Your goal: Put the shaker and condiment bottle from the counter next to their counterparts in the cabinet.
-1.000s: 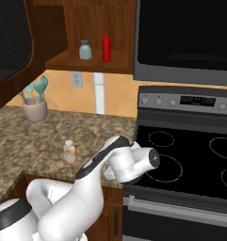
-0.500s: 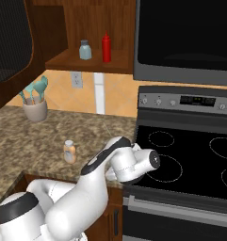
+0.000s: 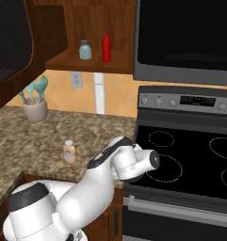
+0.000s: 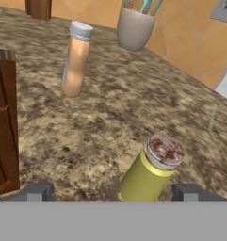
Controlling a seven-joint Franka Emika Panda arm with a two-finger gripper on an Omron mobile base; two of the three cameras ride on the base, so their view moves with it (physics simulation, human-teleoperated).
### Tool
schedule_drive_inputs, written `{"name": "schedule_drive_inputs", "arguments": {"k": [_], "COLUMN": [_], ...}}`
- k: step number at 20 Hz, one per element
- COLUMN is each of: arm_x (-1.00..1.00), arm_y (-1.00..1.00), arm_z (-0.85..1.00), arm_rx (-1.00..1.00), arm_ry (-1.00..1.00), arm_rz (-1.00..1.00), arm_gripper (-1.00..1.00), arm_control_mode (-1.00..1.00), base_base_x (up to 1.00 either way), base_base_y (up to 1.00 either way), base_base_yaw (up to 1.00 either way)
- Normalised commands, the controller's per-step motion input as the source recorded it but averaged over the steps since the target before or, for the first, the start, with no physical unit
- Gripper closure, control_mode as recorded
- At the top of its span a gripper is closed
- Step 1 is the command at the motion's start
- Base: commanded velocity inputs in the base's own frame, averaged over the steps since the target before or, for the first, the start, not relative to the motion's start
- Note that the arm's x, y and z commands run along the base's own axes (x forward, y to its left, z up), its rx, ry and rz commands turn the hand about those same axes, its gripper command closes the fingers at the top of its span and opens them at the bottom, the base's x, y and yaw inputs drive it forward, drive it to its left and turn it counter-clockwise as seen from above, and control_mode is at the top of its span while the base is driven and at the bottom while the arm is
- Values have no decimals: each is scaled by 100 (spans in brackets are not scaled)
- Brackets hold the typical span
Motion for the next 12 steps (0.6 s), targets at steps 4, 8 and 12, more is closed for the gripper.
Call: {"name": "schedule_drive_inputs", "arguments": {"k": [4,8,12], "arm_x": [18,19,19], "arm_y": [-14,-13,-12], "arm_z": [-11,-14,-14], "arm_rx": [0,0,0], "arm_ry": [1,1,1], "arm_rz": [1,1,1], "arm_gripper": [-100,-100,-100], "arm_control_mode": [-100,-100,-100], "base_base_x": [0,0,0], "base_base_y": [0,0,0], "base_base_yaw": [0,0,0]}}
